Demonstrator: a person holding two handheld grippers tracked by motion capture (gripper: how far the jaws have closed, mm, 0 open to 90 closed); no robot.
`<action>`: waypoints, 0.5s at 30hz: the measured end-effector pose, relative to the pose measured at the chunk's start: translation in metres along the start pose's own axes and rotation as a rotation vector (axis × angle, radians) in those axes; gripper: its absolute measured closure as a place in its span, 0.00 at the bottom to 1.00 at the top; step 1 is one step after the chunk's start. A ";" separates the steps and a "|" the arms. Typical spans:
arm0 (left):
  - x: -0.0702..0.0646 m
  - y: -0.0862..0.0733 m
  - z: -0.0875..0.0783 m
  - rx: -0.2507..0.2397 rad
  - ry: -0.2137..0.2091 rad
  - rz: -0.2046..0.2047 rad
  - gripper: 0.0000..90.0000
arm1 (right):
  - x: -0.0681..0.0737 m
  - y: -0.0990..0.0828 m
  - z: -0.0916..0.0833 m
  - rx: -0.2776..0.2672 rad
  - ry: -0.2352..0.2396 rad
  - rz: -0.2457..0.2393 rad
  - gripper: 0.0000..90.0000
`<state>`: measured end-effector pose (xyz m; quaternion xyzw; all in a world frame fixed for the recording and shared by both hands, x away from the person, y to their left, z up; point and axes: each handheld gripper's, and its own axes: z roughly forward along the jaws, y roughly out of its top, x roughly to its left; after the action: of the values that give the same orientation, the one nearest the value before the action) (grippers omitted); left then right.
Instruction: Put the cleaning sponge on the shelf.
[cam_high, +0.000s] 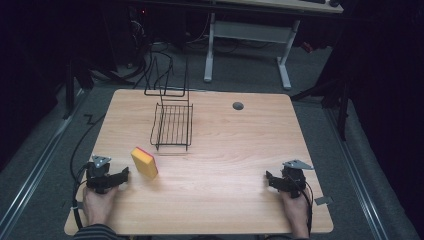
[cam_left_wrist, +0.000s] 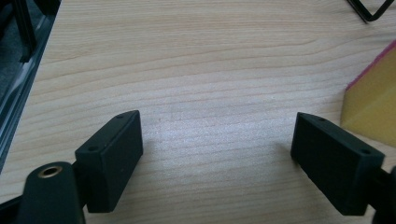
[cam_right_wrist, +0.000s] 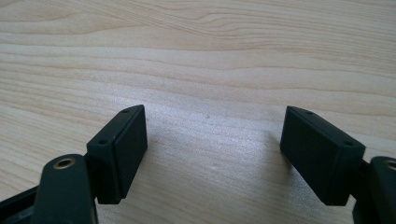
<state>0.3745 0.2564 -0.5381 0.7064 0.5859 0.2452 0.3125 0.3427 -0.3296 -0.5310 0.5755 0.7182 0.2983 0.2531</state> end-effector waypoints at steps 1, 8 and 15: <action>0.000 0.000 0.000 0.000 0.000 0.000 0.18 | 0.000 0.000 0.000 0.000 0.000 0.000 0.26; 0.000 0.000 0.000 0.008 -0.005 0.012 0.17 | 0.000 0.000 0.000 0.002 0.000 0.000 0.26; 0.001 0.000 -0.002 0.015 -0.006 0.016 0.17 | 0.000 0.000 0.000 0.000 0.000 0.001 0.26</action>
<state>0.3736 0.2574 -0.5370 0.7140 0.5813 0.2413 0.3069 0.3427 -0.3295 -0.5310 0.5758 0.7181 0.2982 0.2528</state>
